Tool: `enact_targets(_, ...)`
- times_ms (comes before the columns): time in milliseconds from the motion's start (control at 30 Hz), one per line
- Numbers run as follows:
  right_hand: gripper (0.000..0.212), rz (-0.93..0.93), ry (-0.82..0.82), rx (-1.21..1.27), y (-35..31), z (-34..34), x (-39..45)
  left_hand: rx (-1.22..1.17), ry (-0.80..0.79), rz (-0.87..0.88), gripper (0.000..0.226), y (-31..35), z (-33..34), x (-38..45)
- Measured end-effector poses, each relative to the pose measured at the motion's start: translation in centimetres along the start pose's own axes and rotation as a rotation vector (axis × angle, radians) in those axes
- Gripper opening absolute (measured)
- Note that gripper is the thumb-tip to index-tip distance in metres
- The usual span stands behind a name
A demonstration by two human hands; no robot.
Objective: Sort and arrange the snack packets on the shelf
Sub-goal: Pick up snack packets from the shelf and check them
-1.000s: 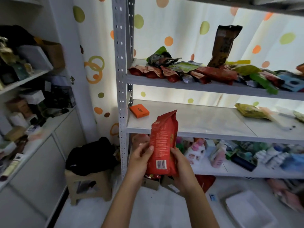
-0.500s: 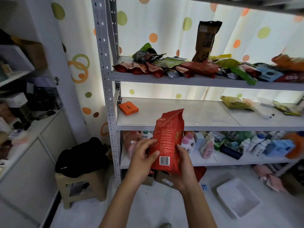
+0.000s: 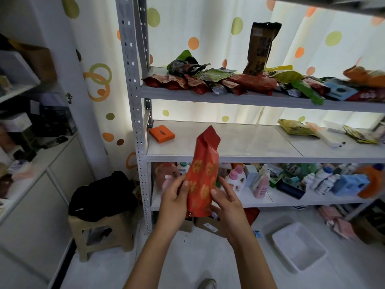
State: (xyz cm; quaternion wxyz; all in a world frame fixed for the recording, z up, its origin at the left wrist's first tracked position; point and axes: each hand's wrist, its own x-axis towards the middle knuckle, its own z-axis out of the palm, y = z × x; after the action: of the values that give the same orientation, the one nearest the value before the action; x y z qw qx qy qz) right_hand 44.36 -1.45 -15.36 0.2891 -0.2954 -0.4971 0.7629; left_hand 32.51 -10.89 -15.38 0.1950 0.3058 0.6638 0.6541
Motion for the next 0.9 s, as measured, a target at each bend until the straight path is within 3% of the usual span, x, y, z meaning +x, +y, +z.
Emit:
enact_targets(167, 0.033, 0.071, -0.051, 0.112, -0.5, 1.0, 0.2, -0.191, 0.106, -0.101, 0.017, 0.5, -1.4, 0.4)
enact_targets(233, 0.023, 0.06, -0.036, 0.108, -0.5, 1.6, 0.5, -0.207, 0.202, -0.11, 0.006, 0.5, -1.8, 0.6)
enact_targets(333, 0.015, 0.047, 0.004, 0.068, -0.4, 2.5, 1.2, -0.186, 0.293, -0.104, 0.01, 0.6, -2.4, 1.1)
enact_targets(467, 0.008, -0.03, 0.022, -0.038, -1.2, 3.4, 2.3, -0.139, 0.222, -0.062, 0.019, 1.2, -3.5, 1.8)
enact_targets(733, 0.015, -0.258, 0.088, -0.132, -6.6, 5.7, 6.8, -0.234, -0.037, 0.02, 0.021, 6.7, -4.4, 6.1)
enact_targets(900, 0.019, -0.366, 0.105, -0.242, -12.7, 7.5, 11.3, -0.168, -0.039, 0.143, 0.02, 10.8, -3.9, 12.1)
